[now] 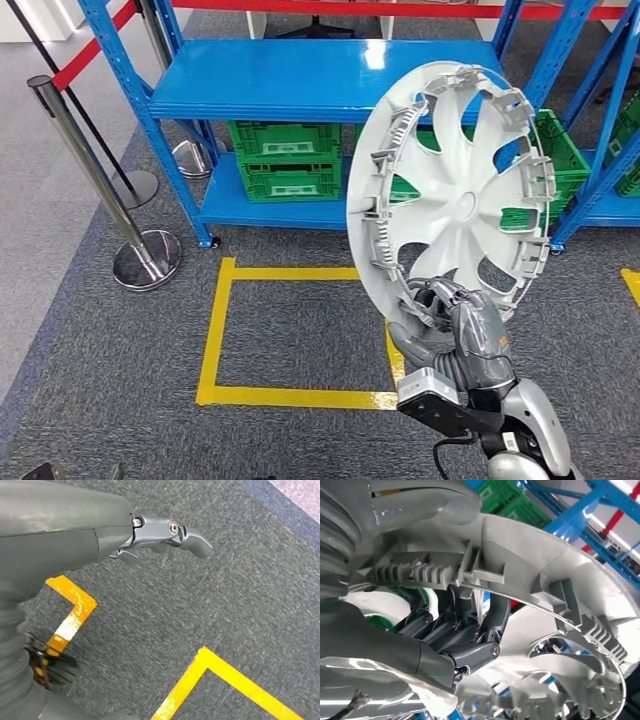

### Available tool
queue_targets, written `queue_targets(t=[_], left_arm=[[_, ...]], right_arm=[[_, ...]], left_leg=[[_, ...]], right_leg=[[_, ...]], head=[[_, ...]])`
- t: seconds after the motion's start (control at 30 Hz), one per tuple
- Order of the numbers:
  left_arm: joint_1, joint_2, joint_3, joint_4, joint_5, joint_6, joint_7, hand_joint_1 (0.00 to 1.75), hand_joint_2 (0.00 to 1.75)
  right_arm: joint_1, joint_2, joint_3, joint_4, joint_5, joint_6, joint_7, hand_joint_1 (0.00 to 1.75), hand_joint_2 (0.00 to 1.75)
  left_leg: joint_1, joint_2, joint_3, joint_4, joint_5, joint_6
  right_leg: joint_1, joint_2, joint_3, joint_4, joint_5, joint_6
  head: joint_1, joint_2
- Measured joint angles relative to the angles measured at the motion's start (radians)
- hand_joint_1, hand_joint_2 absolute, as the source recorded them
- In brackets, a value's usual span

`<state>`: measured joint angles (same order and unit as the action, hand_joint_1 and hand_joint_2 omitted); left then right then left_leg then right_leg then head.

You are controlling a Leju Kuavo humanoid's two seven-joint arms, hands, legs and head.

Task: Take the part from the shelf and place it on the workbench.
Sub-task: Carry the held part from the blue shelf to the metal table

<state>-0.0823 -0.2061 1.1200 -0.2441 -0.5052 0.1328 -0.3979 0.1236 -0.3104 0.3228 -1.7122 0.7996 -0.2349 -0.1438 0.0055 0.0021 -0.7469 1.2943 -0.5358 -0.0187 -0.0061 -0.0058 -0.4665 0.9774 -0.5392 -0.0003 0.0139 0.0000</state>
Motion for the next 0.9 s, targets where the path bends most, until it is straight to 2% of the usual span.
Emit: queue_targets(t=[0.03,0.1,0.13,0.17,0.2,0.27,0.33,0.37,0.43,0.47,0.5,0.53,0.6,0.63,0.67,0.7,0.77,0.83,0.9], left_arm=[[0.0,0.0,0.0,0.0,0.0,0.0,0.0,0.0,1.75],[0.0,0.001,0.0,0.0,0.0,0.0,0.0,0.0,1.75],[0.0,0.001,0.0,0.0,0.0,0.0,0.0,0.0,1.75],[0.0,0.002,0.0,0.0,-0.001,0.0,0.0,0.0,1.75],[0.001,0.003,0.0,0.0,-0.001,0.0,0.0,0.0,1.75],[0.0,0.003,0.0,0.0,-0.001,0.0,-0.001,0.0,1.75],[-0.003,0.002,0.0,0.0,-0.001,0.0,-0.001,0.0,1.75],[-0.005,0.001,0.0,0.0,-0.001,0.0,-0.001,0.0,1.75],[-0.005,0.0,0.0,0.001,-0.001,0.0,-0.001,0.0,1.75],[-0.005,0.0,0.0,0.001,-0.001,0.0,0.0,0.0,1.75],[-0.004,0.0,0.0,0.001,-0.001,0.0,0.0,0.0,1.75],[-0.005,-0.001,0.0,0.001,-0.001,0.0,0.0,0.0,1.75],[-0.006,-0.002,0.0,0.001,-0.001,0.001,0.0,0.0,1.75],[-0.008,-0.002,0.0,0.001,-0.001,0.002,0.0,0.0,1.75],[-0.009,-0.001,0.0,0.001,-0.002,0.004,0.001,0.0,1.75],[-0.009,-0.001,0.0,0.001,-0.004,0.005,0.001,0.0,1.75],[-0.006,0.0,0.0,0.002,-0.006,0.008,0.001,0.0,1.75],[-0.004,-0.001,0.0,0.002,-0.007,0.01,0.002,0.0,1.75],[-0.006,-0.002,0.0,0.003,-0.007,0.01,0.002,0.0,1.75]], right_arm=[[0.0,-0.002,0.001,0.0,0.0,0.002,0.001,1.75,1.75],[0.0,-0.003,0.001,0.0,0.0,0.002,0.001,1.75,1.75],[-0.001,-0.004,0.002,0.0,0.0,0.002,0.001,1.75,1.75],[-0.001,-0.004,0.002,0.0,0.0,0.003,0.001,1.75,1.75],[-0.002,-0.005,0.002,0.0,0.0,0.003,0.001,1.75,1.75],[-0.002,-0.007,0.004,0.0,0.001,0.003,0.001,1.75,1.75],[-0.002,-0.012,0.004,-0.001,0.0,0.003,0.001,1.75,1.75],[-0.002,-0.015,0.004,-0.001,0.0,0.004,0.002,1.75,1.75],[-0.002,-0.018,0.005,0.001,0.002,0.004,0.002,1.75,1.75],[-0.002,-0.019,0.006,0.002,0.006,0.004,0.002,1.75,1.75],[-0.001,-0.02,0.007,0.002,0.011,0.004,0.003,1.75,1.75],[-0.001,-0.022,0.008,0.002,0.015,0.004,0.005,1.75,1.75],[-0.001,-0.026,0.008,0.002,0.019,0.004,0.009,1.75,1.75],[0.0,-0.027,0.008,0.003,0.019,0.004,0.01,1.75,1.75],[0.0,-0.028,0.009,0.004,0.019,0.004,0.01,1.75,1.75],[0.001,-0.029,0.009,0.004,0.019,0.004,0.011,1.75,1.75],[0.002,-0.032,0.01,0.005,0.021,0.004,0.012,1.75,1.75],[0.002,-0.032,0.012,0.005,0.022,0.004,0.014,1.75,1.75],[0.001,-0.033,0.013,0.005,0.024,0.004,0.016,1.75,1.75]], left_leg=[[-0.001,0.0,0.021,-0.017,0.017,0.005],[-0.006,-0.002,0.095,-0.132,0.067,0.026],[-0.01,-0.003,0.129,-0.191,0.083,0.038],[-0.013,-0.003,0.149,-0.231,0.089,0.047],[-0.016,-0.003,0.158,-0.25,0.087,0.053],[-0.017,-0.002,0.164,-0.275,0.09,0.057],[-0.011,0.0,0.174,-0.307,0.097,0.064],[-0.007,0.001,0.178,-0.32,0.099,0.067],[-0.006,-0.002,0.174,-0.322,0.103,0.069],[-0.006,-0.004,0.172,-0.321,0.103,0.069],[-0.005,-0.008,0.171,-0.318,0.102,0.067],[-0.003,-0.013,0.17,-0.314,0.101,0.065],[0.004,-0.029,0.166,-0.298,0.095,0.053],[0.005,-0.039,0.159,-0.285,0.092,0.046],[0.005,-0.048,0.149,-0.274,0.091,0.038],[0.005,-0.056,0.139,-0.266,0.092,0.03],[0.006,-0.071,0.123,-0.262,0.101,0.017],[0.006,-0.059,0.11,-0.242,0.087,0.006],[0.005,-0.028,0.074,-0.154,0.032,-0.001]], right_leg=[[0.002,0.001,-0.006,0.005,0.002,0.0],[0.007,0.002,-0.013,0.01,0.002,0.0],[0.009,0.002,-0.017,0.012,0.003,0.002],[0.009,0.002,-0.02,0.013,0.004,0.005],[0.008,0.002,-0.024,0.013,0.006,0.009],[0.005,0.002,-0.029,0.01,0.009,0.019],[0.005,0.003,-0.047,0.033,-0.014,0.027],[0.005,0.004,-0.069,0.074,-0.038,0.031],[-0.002,0.006,-0.134,0.202,-0.093,0.042],[-0.006,0.006,-0.162,0.257,-0.106,0.048],[-0.01,0.006,-0.177,0.282,-0.103,0.054],[-0.014,0.006,-0.173,0.268,-0.079,0.06],[-0.026,0.021,-0.121,0.155,-0.009,0.073],[-0.03,0.039,-0.094,0.096,0.011,0.076],[-0.033,0.053,-0.076,0.06,0.018,0.075],[-0.032,0.063,-0.07,0.048,0.012,0.07],[-0.03,0.054,-0.074,0.052,0.011,0.055],[-0.031,0.035,-0.077,0.051,0.017,0.041],[-0.03,0.012,-0.077,0.049,0.021,0.029]], head=[[0.0,0.0],[0.0,0.0],[0.002,0.0],[0.002,0.0],[0.002,0.0],[0.0,0.0],[0.003,0.0],[0.006,0.0],[0.011,0.0],[0.012,0.0],[0.012,0.0],[0.012,0.0],[0.012,0.0],[0.013,0.0],[0.014,0.0],[0.014,0.0],[0.013,0.0],[0.01,0.0],[0.005,0.0]])
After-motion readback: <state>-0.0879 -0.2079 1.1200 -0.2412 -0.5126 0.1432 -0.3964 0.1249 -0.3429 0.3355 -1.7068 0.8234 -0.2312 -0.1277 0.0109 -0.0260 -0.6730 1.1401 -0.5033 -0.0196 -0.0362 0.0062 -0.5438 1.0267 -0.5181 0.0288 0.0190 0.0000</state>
